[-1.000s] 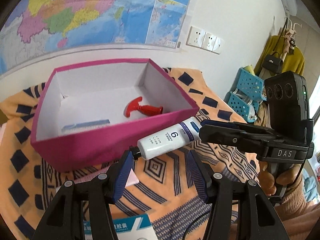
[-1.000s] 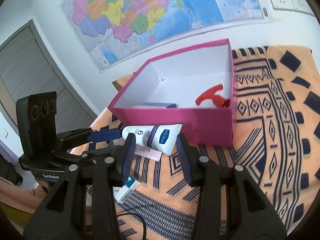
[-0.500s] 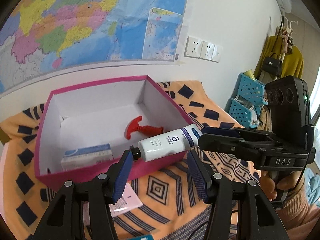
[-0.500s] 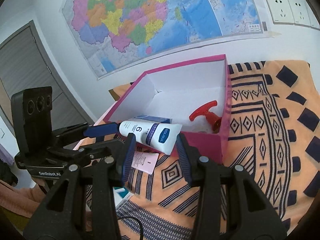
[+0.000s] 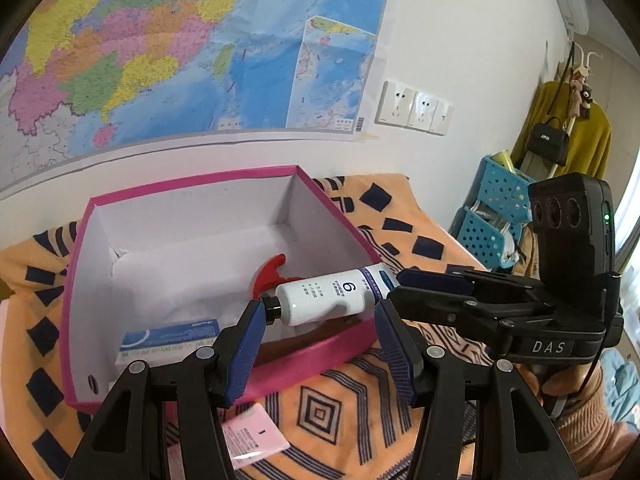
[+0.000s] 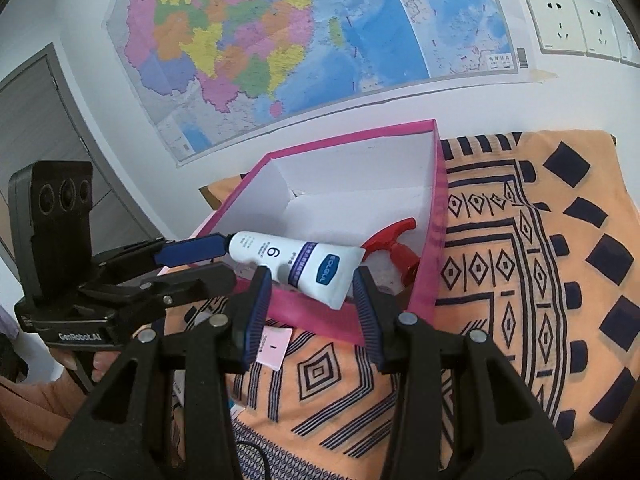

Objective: Organize rigid objects
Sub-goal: 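Carry the white tube over the magenta box and release it inside, then move the right gripper to the pink cosmetic tube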

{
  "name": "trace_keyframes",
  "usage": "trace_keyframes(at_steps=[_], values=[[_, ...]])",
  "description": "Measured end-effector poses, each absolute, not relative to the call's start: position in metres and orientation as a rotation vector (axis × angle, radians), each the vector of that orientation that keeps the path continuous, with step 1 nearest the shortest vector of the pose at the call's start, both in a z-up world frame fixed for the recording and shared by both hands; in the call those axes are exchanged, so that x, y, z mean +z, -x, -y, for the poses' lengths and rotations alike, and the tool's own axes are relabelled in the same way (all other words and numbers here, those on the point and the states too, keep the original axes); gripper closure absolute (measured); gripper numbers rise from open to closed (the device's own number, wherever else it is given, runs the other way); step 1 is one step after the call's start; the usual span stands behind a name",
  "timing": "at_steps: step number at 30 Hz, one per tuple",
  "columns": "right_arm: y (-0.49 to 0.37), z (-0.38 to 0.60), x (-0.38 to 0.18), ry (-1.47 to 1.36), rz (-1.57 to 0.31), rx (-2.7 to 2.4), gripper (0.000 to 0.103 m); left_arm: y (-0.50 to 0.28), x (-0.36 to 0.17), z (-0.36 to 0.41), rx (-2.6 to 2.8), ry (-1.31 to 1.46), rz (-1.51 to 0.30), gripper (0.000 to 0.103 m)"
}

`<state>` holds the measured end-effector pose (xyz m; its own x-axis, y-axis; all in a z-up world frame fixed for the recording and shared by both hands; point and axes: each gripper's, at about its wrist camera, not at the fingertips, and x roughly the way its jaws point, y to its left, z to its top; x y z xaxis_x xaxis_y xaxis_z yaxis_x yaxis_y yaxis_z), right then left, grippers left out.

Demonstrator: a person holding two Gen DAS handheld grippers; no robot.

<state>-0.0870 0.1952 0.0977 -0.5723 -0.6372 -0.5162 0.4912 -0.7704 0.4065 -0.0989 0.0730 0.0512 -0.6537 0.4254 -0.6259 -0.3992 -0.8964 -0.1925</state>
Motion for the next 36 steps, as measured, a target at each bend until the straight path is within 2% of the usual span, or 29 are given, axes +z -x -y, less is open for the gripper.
trace_keyframes(at_steps=[23, 36], values=[[0.110, -0.188, 0.085, -0.970, 0.246, -2.360, 0.058, 0.141, 0.011, -0.063, 2.418, 1.141, 0.206, 0.047], [0.076, -0.190, 0.085, -0.911, 0.306, -2.278, 0.058, 0.079, 0.042, -0.022, 2.561, 0.957, 0.169, 0.045]])
